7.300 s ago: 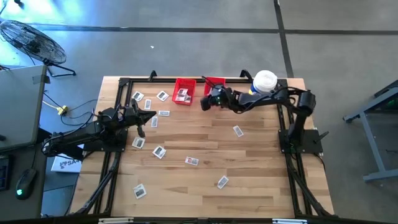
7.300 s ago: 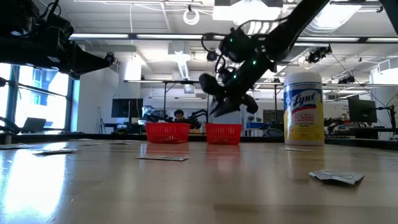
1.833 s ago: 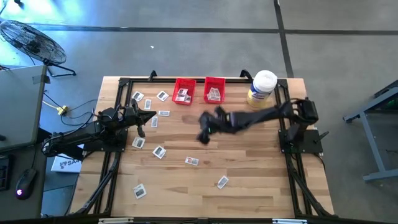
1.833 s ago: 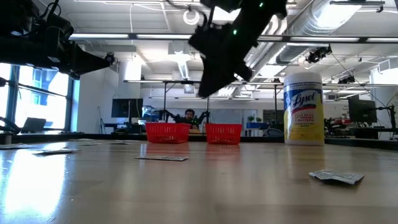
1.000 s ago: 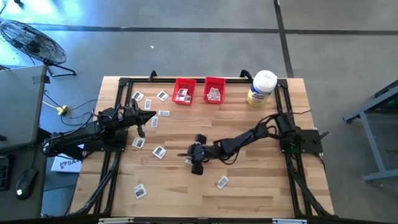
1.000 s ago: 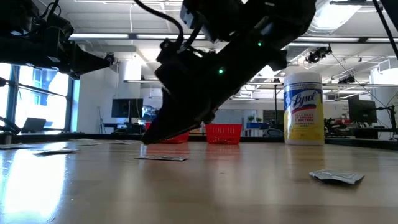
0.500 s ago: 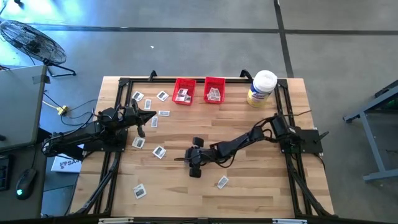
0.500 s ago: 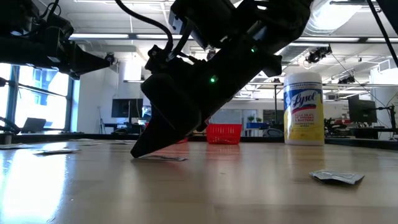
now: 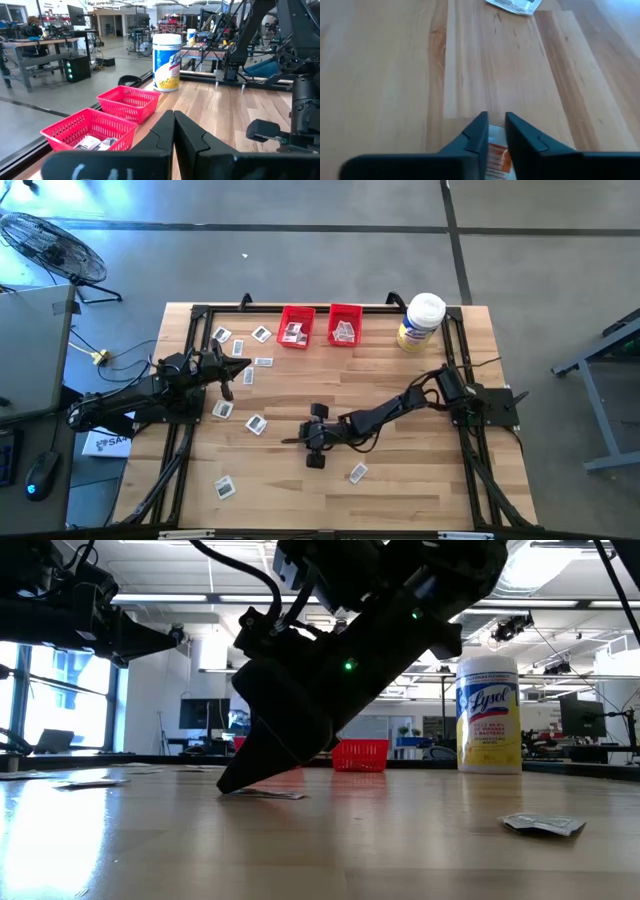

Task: Pick & Place First Aid Supplies
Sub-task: Put the ointment pack into the right red bin

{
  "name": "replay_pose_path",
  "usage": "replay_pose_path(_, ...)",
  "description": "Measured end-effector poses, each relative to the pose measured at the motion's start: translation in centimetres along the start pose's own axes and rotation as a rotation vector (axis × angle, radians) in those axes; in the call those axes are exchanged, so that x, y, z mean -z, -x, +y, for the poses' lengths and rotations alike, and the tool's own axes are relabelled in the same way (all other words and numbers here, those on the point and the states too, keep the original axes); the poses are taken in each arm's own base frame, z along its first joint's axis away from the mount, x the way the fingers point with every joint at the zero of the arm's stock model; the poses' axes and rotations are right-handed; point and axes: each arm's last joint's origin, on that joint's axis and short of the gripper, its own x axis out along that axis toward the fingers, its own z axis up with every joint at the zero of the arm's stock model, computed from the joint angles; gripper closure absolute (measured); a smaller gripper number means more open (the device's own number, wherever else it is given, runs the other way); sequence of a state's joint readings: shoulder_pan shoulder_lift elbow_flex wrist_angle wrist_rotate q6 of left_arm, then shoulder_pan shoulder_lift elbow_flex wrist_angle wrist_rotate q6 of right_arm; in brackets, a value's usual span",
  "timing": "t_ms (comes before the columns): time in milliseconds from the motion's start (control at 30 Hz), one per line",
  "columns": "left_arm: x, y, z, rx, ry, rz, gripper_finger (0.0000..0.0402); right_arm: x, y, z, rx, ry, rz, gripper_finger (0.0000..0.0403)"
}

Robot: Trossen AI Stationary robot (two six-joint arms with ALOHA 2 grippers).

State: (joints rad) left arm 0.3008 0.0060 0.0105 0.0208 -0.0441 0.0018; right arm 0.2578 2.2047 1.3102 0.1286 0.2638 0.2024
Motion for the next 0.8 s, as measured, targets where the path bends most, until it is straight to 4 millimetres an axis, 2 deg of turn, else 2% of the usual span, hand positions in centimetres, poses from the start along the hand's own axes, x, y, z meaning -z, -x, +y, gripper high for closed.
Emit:
replay_pose_path(167,0.0,0.0,0.0,0.000,0.000,0.000,0.0401,0.1,0.0,-0.4,-0.022,-0.050,0.033,0.0398)
replay_pose_path(400,0.0,0.0,0.0,0.000,0.000,0.000,0.0401,-1.0,0.9,-0.4,-0.037,-0.037,-0.029,0.0401)
replay_pose_path(567,0.0,0.0,0.0,0.000,0.000,0.000,0.0401,-3.5,3.0,-0.5,-0.028,-0.037,-0.131,0.0401)
replay_pose_path(800,0.0,0.0,0.0,0.000,0.000,0.000,0.0401,-3.8,3.8,-0.6,-0.024,-0.011,-0.109,0.0389)
